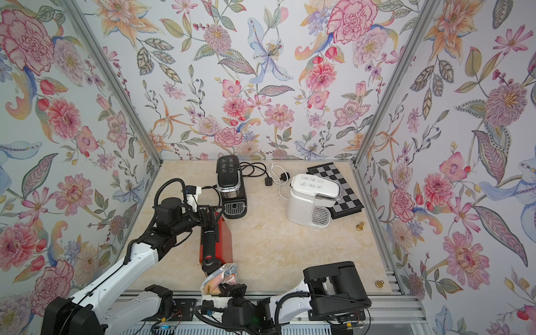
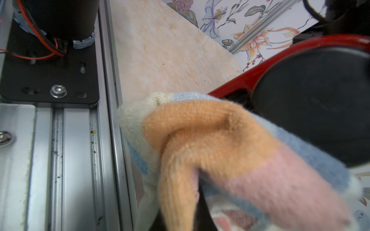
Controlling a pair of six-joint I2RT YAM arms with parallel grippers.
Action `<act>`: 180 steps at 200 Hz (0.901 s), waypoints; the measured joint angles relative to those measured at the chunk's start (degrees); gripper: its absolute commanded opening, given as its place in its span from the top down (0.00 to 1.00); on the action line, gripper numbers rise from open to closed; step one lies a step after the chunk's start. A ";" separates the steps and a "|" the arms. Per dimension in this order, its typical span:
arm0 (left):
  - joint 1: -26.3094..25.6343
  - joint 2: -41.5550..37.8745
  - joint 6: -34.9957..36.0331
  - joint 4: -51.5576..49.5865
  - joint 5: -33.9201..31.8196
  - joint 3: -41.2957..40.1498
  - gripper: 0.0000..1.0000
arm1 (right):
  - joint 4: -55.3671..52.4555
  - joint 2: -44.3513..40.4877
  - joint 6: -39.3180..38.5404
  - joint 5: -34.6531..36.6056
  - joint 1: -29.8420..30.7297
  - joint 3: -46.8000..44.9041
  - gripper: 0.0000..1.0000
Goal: Wipe the surface of a coffee machine
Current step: Wipe the dirt from the surface of the coffee machine.
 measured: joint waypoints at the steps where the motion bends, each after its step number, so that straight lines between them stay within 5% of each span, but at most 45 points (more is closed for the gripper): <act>1: 0.00 0.00 0.02 -0.04 0.02 0.04 0.01 | 0.20 0.17 -0.22 0.04 0.00 0.00 1.00; 180: -0.28 0.22 0.98 -0.57 0.52 0.46 0.01 | 29.97 20.90 -28.30 8.70 -4.55 8.37 1.00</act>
